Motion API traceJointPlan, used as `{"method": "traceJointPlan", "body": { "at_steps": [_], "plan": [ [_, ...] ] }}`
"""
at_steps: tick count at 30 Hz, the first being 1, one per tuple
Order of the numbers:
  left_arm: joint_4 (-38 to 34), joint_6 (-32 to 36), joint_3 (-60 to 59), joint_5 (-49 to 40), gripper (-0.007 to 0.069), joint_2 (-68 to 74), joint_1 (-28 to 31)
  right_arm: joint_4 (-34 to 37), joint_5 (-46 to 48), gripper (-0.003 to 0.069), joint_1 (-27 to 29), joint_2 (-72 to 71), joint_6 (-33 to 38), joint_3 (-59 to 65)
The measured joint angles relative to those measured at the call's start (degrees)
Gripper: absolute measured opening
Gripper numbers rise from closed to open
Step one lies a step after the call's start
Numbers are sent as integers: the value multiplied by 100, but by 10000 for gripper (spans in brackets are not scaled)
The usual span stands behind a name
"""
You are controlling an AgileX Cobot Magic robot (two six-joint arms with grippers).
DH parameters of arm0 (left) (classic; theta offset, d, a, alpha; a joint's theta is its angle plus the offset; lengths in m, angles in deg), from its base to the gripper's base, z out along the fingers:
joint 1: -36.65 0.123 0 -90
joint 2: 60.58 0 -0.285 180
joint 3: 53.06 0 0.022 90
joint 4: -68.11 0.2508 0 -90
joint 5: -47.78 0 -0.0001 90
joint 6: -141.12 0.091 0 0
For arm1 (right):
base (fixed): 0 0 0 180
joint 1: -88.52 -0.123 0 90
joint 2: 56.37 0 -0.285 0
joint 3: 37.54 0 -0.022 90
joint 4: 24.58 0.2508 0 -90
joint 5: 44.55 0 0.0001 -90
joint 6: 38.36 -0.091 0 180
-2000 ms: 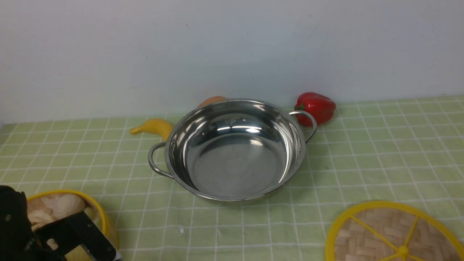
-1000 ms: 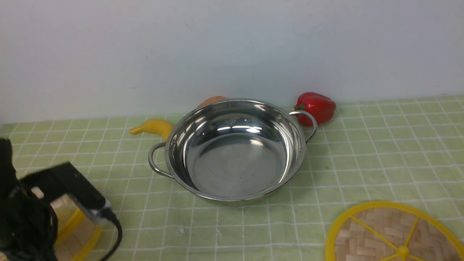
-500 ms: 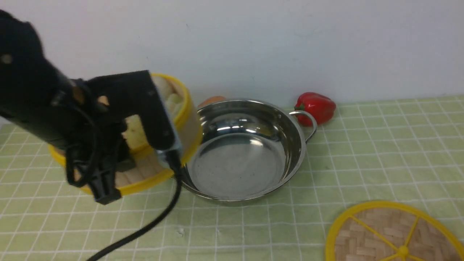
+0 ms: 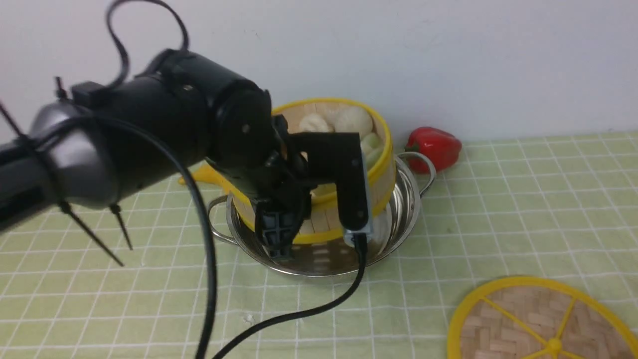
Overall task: Place the steamer in the pot on the green tablecloth, and put the lid on the steamer.
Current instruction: 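Place the bamboo steamer basket with dumplings into the steel pot with the left gripper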
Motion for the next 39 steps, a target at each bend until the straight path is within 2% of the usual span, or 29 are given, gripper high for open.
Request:
{"method": "traceJointPlan", "body": {
  "at_steps": [9, 20, 23, 27, 31, 35, 38, 39],
  "plan": [
    [3, -53, 0, 513, 106, 882, -6, 0, 0, 242, 0, 0, 0, 0],
    [8, -234, 30, 517, 100, 1262, -35, 0, 0, 242, 0, 0, 0, 0],
    [-26, -430, 48, 374, 173, 1262, -29, 0, 0, 242, 0, 0, 0, 0],
    [-182, -511, 122, 184, 352, 1233, -21, 0, 0, 242, 0, 0, 0, 0],
    [-318, -707, 458, -430, 503, 1081, -16, 0, 0, 242, 0, 0, 0, 0],
    [-368, -1147, 1038, -1083, 575, 751, -16, 0, 0, 242, 0, 0, 0, 0],
    [-388, -1369, 1458, -1249, 578, 478, -16, 0, 0, 242, 0, 0, 0, 0],
    [-387, -1641, 1732, -1356, 568, 277, -16, 0, 0, 242, 0, 0, 0, 0]
  ]
}}
